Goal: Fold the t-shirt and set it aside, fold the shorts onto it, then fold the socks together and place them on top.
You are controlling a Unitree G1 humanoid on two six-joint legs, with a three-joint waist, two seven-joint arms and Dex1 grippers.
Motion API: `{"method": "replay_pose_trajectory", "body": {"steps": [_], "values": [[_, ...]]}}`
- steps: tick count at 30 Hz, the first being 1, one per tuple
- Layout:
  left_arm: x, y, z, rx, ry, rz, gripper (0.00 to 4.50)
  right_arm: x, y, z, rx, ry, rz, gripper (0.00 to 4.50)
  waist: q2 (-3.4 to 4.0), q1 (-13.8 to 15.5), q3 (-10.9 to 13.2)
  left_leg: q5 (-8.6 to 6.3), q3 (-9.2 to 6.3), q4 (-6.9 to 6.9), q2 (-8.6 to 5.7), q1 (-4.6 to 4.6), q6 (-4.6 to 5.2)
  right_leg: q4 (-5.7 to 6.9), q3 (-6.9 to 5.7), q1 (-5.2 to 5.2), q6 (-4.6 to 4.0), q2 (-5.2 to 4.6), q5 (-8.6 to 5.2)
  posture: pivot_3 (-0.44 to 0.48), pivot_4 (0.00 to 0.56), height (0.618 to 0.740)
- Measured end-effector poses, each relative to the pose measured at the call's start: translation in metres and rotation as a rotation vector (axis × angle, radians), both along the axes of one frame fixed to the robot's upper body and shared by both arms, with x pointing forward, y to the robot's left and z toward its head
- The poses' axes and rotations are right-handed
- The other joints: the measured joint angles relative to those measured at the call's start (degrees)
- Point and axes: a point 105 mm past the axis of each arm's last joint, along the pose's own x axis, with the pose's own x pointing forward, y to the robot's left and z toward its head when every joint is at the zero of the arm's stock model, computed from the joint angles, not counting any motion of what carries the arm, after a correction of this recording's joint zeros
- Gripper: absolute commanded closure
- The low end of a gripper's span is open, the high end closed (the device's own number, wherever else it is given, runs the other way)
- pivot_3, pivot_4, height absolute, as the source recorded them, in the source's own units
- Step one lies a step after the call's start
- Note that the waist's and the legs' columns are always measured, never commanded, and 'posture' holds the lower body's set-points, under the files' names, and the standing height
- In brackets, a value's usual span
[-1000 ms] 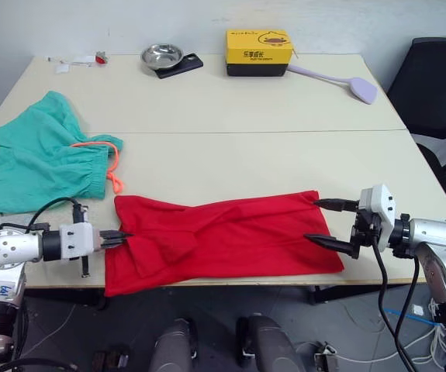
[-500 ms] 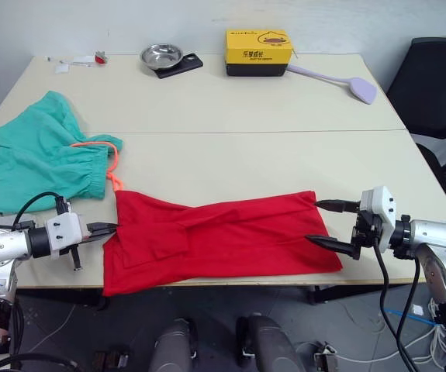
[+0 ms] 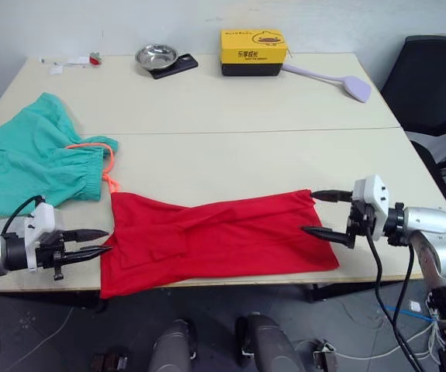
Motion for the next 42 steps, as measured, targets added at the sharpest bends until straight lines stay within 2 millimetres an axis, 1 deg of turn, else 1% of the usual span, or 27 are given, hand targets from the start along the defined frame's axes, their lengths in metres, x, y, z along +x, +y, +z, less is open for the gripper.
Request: {"method": "replay_pose_trajectory", "body": {"steps": [1,3,6,9,11,13,16,19,23,25,27,30,35,39,42], "values": [[-0.001,-0.007,0.005,-0.028,-0.007,-0.013,1.62,0.005,0.001,0.001,-0.015,0.016,-0.004,0.00,0.01,-0.02,0.00,0.01,0.01,0.01,-0.01,0.00,-0.01,0.00,0.01,0.00,0.00,-0.01,0.00,0.000,0.150,0.740],[-0.003,-0.027,0.016,-0.097,-0.028,-0.059,1.62,0.016,0.004,0.000,-0.052,0.056,-0.019,0.00,0.01,-0.01,0.01,0.04,0.02,0.01,-0.02,-0.01,-0.08,-0.01,0.03,-0.01,0.00,-0.02,0.00,0.000,0.150,0.740],[-0.005,-0.044,0.019,-0.148,-0.037,-0.086,1.62,0.028,0.003,-0.003,-0.103,0.092,-0.053,0.00,0.01,-0.02,0.01,0.06,0.04,-0.01,-0.02,-0.02,-0.11,-0.03,0.03,-0.02,0.00,-0.01,0.00,0.000,0.150,0.740],[-0.005,-0.052,0.019,-0.175,-0.047,-0.081,1.62,0.033,-0.002,-0.009,-0.132,0.129,-0.079,0.00,0.01,0.00,0.01,0.08,0.05,-0.02,-0.03,-0.02,-0.14,-0.05,0.05,-0.03,0.00,0.01,0.00,0.000,0.150,0.740],[-0.006,-0.055,0.018,-0.182,-0.046,-0.086,1.62,0.032,-0.002,-0.013,-0.148,0.147,-0.067,0.00,0.01,0.00,0.01,0.08,0.05,-0.02,-0.02,-0.02,-0.14,-0.05,0.05,-0.03,0.00,0.02,0.00,0.000,0.150,0.740],[-0.007,-0.059,0.014,-0.184,-0.035,-0.096,1.62,0.031,-0.001,-0.017,-0.163,0.167,-0.049,0.00,0.01,-0.04,0.01,0.08,0.06,-0.02,-0.02,-0.02,-0.13,-0.05,0.06,-0.03,0.00,0.02,0.00,0.000,0.150,0.740],[-0.010,-0.066,0.008,-0.198,-0.019,-0.114,1.62,0.032,-0.006,-0.020,-0.174,0.182,-0.060,0.00,0.01,-0.08,0.01,0.08,0.07,-0.02,-0.02,-0.02,-0.13,-0.05,0.06,-0.03,0.00,0.02,0.00,0.000,0.150,0.740],[-0.010,-0.066,0.007,-0.195,-0.019,-0.112,1.60,0.036,-0.006,-0.017,-0.181,0.174,-0.061,0.58,0.01,-0.11,0.01,0.08,0.06,-0.02,-0.01,-0.01,-0.14,-0.05,0.06,-0.03,0.00,0.03,0.00,0.000,0.150,0.740],[-0.010,-0.066,0.006,-0.188,-0.020,-0.110,1.60,0.037,-0.001,-0.023,-0.173,0.187,-0.055,1.92,0.01,-0.08,0.01,0.08,0.07,-0.02,-0.02,-0.01,-0.14,-0.06,0.07,-0.03,0.00,0.02,0.00,0.000,0.150,0.740],[-0.010,-0.066,0.006,-0.187,-0.019,-0.110,1.60,0.038,0.000,-0.026,-0.164,0.198,-0.055,2.66,0.01,-0.07,0.01,0.08,0.07,-0.02,-0.02,-0.01,-0.14,-0.06,0.07,-0.03,0.00,0.02,0.00,0.000,0.150,0.740],[-0.010,-0.066,0.005,-0.186,-0.018,-0.110,1.60,0.038,0.002,-0.026,-0.160,0.196,-0.050,3.41,0.01,-0.07,0.01,0.08,0.07,-0.02,-0.02,-0.01,-0.14,-0.06,0.07,-0.03,0.00,0.02,0.00,0.000,0.150,0.740],[-0.010,-0.066,0.005,-0.183,-0.018,-0.111,1.60,0.037,0.003,-0.025,-0.158,0.184,-0.035,4.41,0.01,-0.09,0.01,0.08,0.07,-0.02,-0.02,-0.01,-0.14,-0.06,0.07,-0.03,0.00,0.02,0.00,0.000,0.150,0.740],[-0.010,-0.066,0.004,-0.174,-0.016,-0.109,1.60,0.029,0.005,-0.020,-0.136,0.147,0.049,4.46,0.01,-0.05,0.01,0.07,0.07,-0.03,-0.02,-0.01,-0.13,-0.06,0.06,-0.03,0.00,0.02,0.00,0.000,0.150,0.740],[-0.010,-0.066,0.003,-0.169,-0.018,-0.109,1.60,0.022,-0.003,-0.019,-0.162,0.062,0.100,4.46,0.01,-0.03,0.01,0.07,0.07,-0.01,-0.03,-0.01,-0.12,-0.08,0.06,-0.01,0.00,0.02,0.00,0.000,0.150,0.740],[-0.011,-0.067,0.001,-0.165,-0.022,-0.114,1.60,0.019,-0.007,-0.023,-0.182,0.000,0.125,4.46,0.01,-0.04,0.01,0.07,0.07,-0.01,-0.03,-0.01,-0.13,-0.08,0.06,0.00,0.00,0.03,0.00,0.000,0.150,0.740]]}}
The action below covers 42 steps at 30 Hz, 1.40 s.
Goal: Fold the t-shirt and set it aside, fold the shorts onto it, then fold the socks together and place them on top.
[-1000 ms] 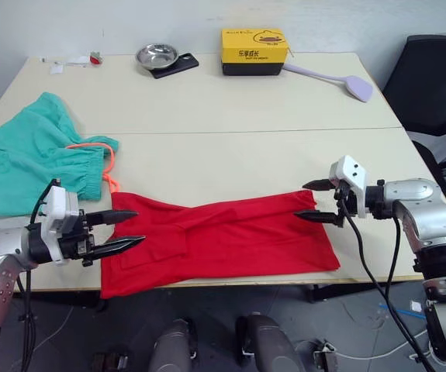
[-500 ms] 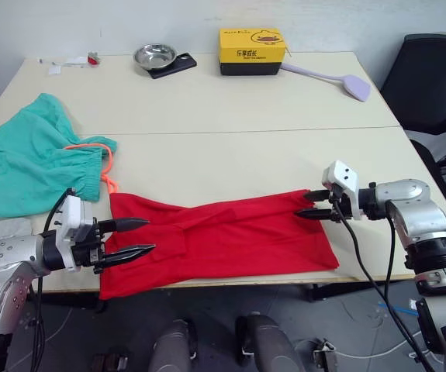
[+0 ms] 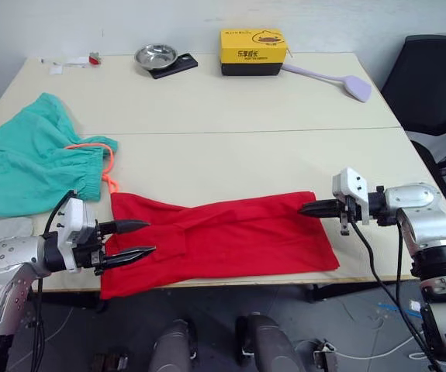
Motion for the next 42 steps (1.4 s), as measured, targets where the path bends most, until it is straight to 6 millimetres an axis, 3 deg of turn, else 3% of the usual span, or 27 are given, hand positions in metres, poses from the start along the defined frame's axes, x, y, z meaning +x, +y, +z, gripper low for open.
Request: {"method": "replay_pose_trajectory", "body": {"steps": [8,20,23,27,32,35,37,39,42], "values": [[-0.003,-0.002,-0.008,0.020,0.020,-0.011,1.60,-0.008,-0.017,-0.019,-0.040,-0.087,0.044,4.46,0.00,-0.04,0.00,0.01,0.00,0.00,0.00,0.01,-0.02,0.00,0.01,0.00,0.00,0.01,0.00,0.000,0.150,0.740],[-0.005,0.000,-0.012,0.036,0.035,-0.013,1.60,-0.016,-0.023,-0.022,-0.071,-0.189,0.100,4.46,0.00,-0.03,0.00,0.02,0.00,0.03,0.01,0.03,-0.03,0.00,0.01,0.03,0.00,0.01,0.00,0.000,0.150,0.740],[-0.004,0.001,-0.012,0.042,0.034,-0.012,1.60,-0.018,-0.023,-0.023,-0.042,-0.171,0.088,3.86,0.00,-0.01,0.00,0.02,-0.01,0.04,0.01,0.03,-0.03,0.00,0.02,0.04,0.00,0.00,0.00,0.000,0.150,0.740],[-0.004,0.003,-0.013,0.046,0.034,-0.009,1.60,-0.023,-0.020,-0.016,0.010,-0.130,0.089,2.52,0.01,-0.02,0.00,0.02,-0.02,0.04,0.01,0.04,-0.03,0.01,0.01,0.05,0.00,0.00,0.00,0.000,0.150,0.740],[-0.003,0.012,-0.014,0.048,0.046,0.021,1.60,-0.043,-0.041,0.012,0.023,0.018,0.034,0.88,0.15,0.30,0.07,-0.03,-0.06,0.05,0.02,0.04,0.05,-0.02,-0.01,0.06,0.00,-0.05,0.00,0.000,0.150,0.740],[0.002,0.010,-0.006,0.019,0.020,0.035,1.60,-0.044,-0.030,0.032,0.109,0.049,0.036,0.99,0.12,0.03,0.05,-0.14,-0.13,0.06,0.03,0.20,0.20,-0.02,-0.06,0.26,-0.02,-0.05,0.01,0.000,0.150,0.740],[0.007,0.008,-0.001,-0.015,0.007,0.051,1.60,-0.042,-0.016,0.038,0.185,0.079,0.038,1.48,0.11,-0.07,0.05,-0.16,-0.15,-0.01,0.04,0.34,0.18,-0.02,-0.06,0.39,-0.03,-0.04,0.01,0.000,0.150,0.740],[0.013,0.004,0.003,-0.048,-0.006,0.068,1.60,-0.039,0.002,0.039,0.246,0.086,0.046,2.23,0.11,-0.01,0.05,-0.14,-0.14,-0.13,0.03,0.39,0.15,-0.07,-0.07,0.42,-0.03,-0.03,0.01,0.000,0.150,0.740],[0.024,-0.001,0.010,-0.074,-0.030,0.094,2.23,-0.034,0.026,0.033,0.258,0.064,0.066,3.36,0.12,0.15,0.05,-0.08,-0.13,-0.19,0.00,0.38,0.06,-0.14,-0.07,0.43,-0.03,-0.03,0.00,0.000,0.150,0.740]]}}
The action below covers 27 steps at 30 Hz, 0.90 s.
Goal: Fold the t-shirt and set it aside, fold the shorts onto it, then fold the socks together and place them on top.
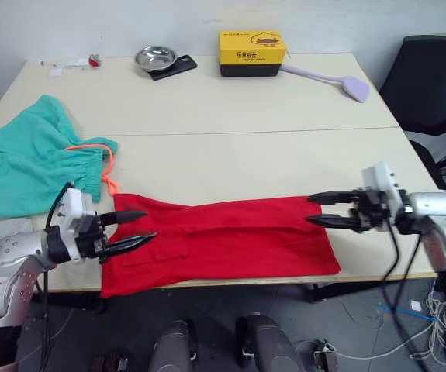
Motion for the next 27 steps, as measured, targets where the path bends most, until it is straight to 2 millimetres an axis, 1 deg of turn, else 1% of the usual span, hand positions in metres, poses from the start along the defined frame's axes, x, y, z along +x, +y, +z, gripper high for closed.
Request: {"method": "replay_pose_trajectory", "body": {"steps": [1,3,5,7,9,10,13,16,17,19,24,27], "values": [[0.005,-0.003,0.001,-0.006,-0.011,0.010,2.54,0.002,0.006,-0.002,0.007,-0.012,-0.009,3.73,0.00,0.05,0.00,0.03,0.01,-0.01,-0.01,0.00,-0.05,-0.04,0.00,0.02,0.00,0.00,0.00,0.000,0.150,0.740],[0.015,-0.013,-0.004,-0.009,-0.020,0.031,3.20,0.005,0.028,-0.010,0.014,-0.042,-0.002,4.48,-0.01,0.23,0.00,0.05,0.01,0.00,-0.02,0.01,-0.06,-0.07,-0.01,0.08,0.03,0.01,0.02,0.000,0.150,0.740],[0.021,-0.022,-0.015,0.014,-0.008,0.045,3.88,0.006,0.048,-0.020,-0.001,-0.069,0.011,4.50,-0.01,0.24,0.00,0.05,0.03,0.00,-0.03,0.01,-0.07,-0.09,-0.01,0.08,0.05,0.01,0.03,0.000,0.150,0.740],[0.026,-0.031,-0.030,0.044,0.019,0.063,4.48,0.007,0.061,-0.032,-0.027,-0.100,0.001,4.50,-0.01,0.27,0.00,0.06,0.03,0.00,-0.03,-0.01,-0.08,-0.13,0.00,0.07,0.06,0.02,0.03,0.000,0.150,0.740],[0.031,-0.036,-0.041,0.061,0.033,0.107,4.48,0.006,0.068,-0.046,-0.061,-0.102,-0.014,4.50,-0.02,0.34,0.00,0.06,0.04,0.00,-0.03,-0.01,-0.09,-0.15,0.00,0.08,0.06,0.02,0.03,0.000,0.150,0.740],[0.034,-0.035,-0.046,0.069,0.043,0.137,4.48,0.006,0.070,-0.052,-0.074,-0.095,-0.023,4.50,-0.02,0.40,-0.01,0.06,0.04,0.00,-0.03,-0.01,-0.09,-0.15,0.00,0.07,0.06,0.02,0.03,0.000,0.150,0.740],[0.040,-0.030,-0.053,0.099,0.048,0.203,4.48,0.008,0.061,-0.070,-0.135,-0.083,-0.072,4.50,-0.05,0.59,-0.02,0.06,0.04,0.00,-0.03,0.00,-0.08,-0.14,0.00,0.08,0.07,0.02,0.03,0.000,0.150,0.740],[0.040,-0.026,-0.060,0.152,0.051,0.230,4.48,0.010,0.052,-0.071,-0.170,-0.108,-0.086,4.50,-0.06,0.61,-0.03,0.04,0.06,-0.09,-0.04,0.28,-0.06,-0.23,0.02,0.34,0.06,0.02,0.03,0.000,0.150,0.740],[0.040,-0.023,-0.064,0.165,0.055,0.260,4.48,0.011,0.047,-0.071,-0.177,-0.111,-0.105,4.50,-0.06,0.63,-0.03,0.01,0.06,-0.19,-0.04,0.44,-0.03,-0.30,0.02,0.49,0.06,0.01,0.03,0.000,0.150,0.740],[0.043,-0.019,-0.065,0.170,0.047,0.302,4.48,0.011,0.036,-0.071,-0.184,-0.112,-0.133,4.50,-0.09,0.89,-0.05,-0.03,0.05,-0.27,-0.05,0.50,0.05,-0.32,0.03,0.53,0.06,0.00,0.03,0.000,0.150,0.740],[0.056,0.016,-0.062,0.194,0.002,0.513,4.48,0.009,0.008,-0.071,-0.185,-0.116,-0.212,4.50,-0.15,1.41,-0.08,-0.04,0.05,-0.28,-0.06,0.58,0.08,-0.31,0.03,0.58,0.06,-0.01,0.04,0.000,0.150,0.740],[0.061,0.029,-0.060,0.182,-0.004,0.570,4.48,0.014,-0.003,-0.065,-0.151,-0.125,-0.273,4.50,-0.15,1.39,-0.08,-0.02,0.05,-0.33,-0.05,0.56,0.06,-0.29,0.02,0.53,0.06,0.00,0.04,0.000,0.150,0.740]]}}
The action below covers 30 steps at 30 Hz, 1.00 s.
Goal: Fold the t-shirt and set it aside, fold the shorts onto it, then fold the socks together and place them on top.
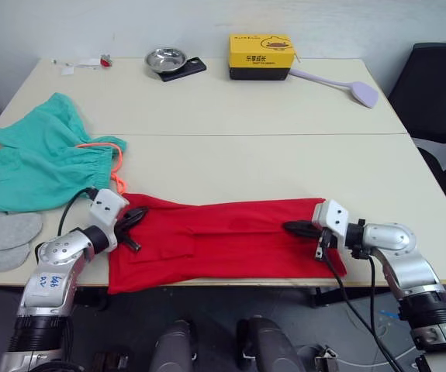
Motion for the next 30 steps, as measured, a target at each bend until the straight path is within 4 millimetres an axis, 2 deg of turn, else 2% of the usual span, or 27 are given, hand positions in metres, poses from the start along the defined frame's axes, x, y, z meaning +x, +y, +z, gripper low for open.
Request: {"method": "replay_pose_trajectory", "body": {"steps": [3,6,9,12,15,16,21,27,30], "values": [[0.004,0.001,0.007,-0.038,-0.019,-0.017,4.48,0.000,0.000,0.007,0.051,0.012,0.018,4.50,0.00,-0.19,0.00,0.04,0.01,-0.09,0.03,-0.01,-0.06,-0.01,0.00,-0.05,0.00,0.05,0.00,0.000,0.150,0.740],[0.000,-0.012,0.016,-0.101,-0.030,-0.125,4.48,0.002,0.011,0.017,0.125,0.018,0.047,4.50,0.00,-0.37,0.00,0.07,0.04,-0.12,0.04,-0.02,-0.12,-0.01,0.00,-0.07,0.00,0.06,0.00,0.000,0.150,0.740],[-0.001,-0.028,0.023,-0.131,-0.043,-0.215,4.48,0.014,0.028,0.023,0.147,-0.006,0.032,4.50,0.00,-0.38,0.00,0.10,0.04,-0.09,0.04,-0.03,-0.16,0.01,0.00,-0.09,0.00,0.06,0.00,0.000,0.150,0.740],[0.002,-0.040,0.022,-0.138,-0.039,-0.249,4.48,0.021,0.047,0.017,0.120,-0.014,0.019,4.50,0.00,-0.23,0.00,0.11,0.04,-0.10,0.02,-0.05,-0.19,-0.02,0.00,-0.09,0.00,0.05,0.00,0.000,0.150,0.740],[0.004,-0.042,0.014,-0.122,-0.016,-0.241,4.48,0.026,0.054,0.005,0.089,-0.005,-0.020,4.50,0.00,-0.16,0.00,0.17,0.07,-0.10,0.01,-0.12,-0.29,-0.08,0.02,-0.13,0.00,0.04,0.00,0.000,0.150,0.740],[0.007,-0.040,0.010,-0.117,-0.011,-0.214,4.48,0.030,0.050,0.000,0.078,-0.001,-0.056,4.50,0.00,-0.16,0.00,0.17,0.08,-0.08,0.00,-0.12,-0.28,-0.10,0.02,-0.13,0.00,0.03,0.00,0.000,0.150,0.740],[0.022,-0.025,0.001,-0.089,-0.020,-0.074,4.48,0.047,0.025,0.005,0.051,-0.066,-0.204,4.50,0.00,-0.04,0.00,0.15,0.06,-0.04,-0.01,-0.08,-0.25,-0.08,0.01,-0.07,0.04,0.01,0.02,0.000,0.150,0.740],[0.044,-0.008,0.004,-0.113,-0.086,0.058,4.48,0.050,-0.032,0.008,0.017,-0.096,-0.381,4.50,0.00,0.00,0.00,0.16,0.08,-0.04,-0.01,-0.08,-0.23,-0.08,0.01,-0.06,0.05,0.02,0.03,0.000,0.150,0.740],[0.048,-0.006,0.005,-0.131,-0.105,0.087,4.48,0.051,-0.049,0.009,0.034,-0.112,-0.433,4.50,-0.01,-0.16,0.00,0.17,0.09,-0.06,-0.01,-0.05,-0.23,-0.05,0.02,-0.06,0.06,0.04,0.03,0.000,0.150,0.740]]}}
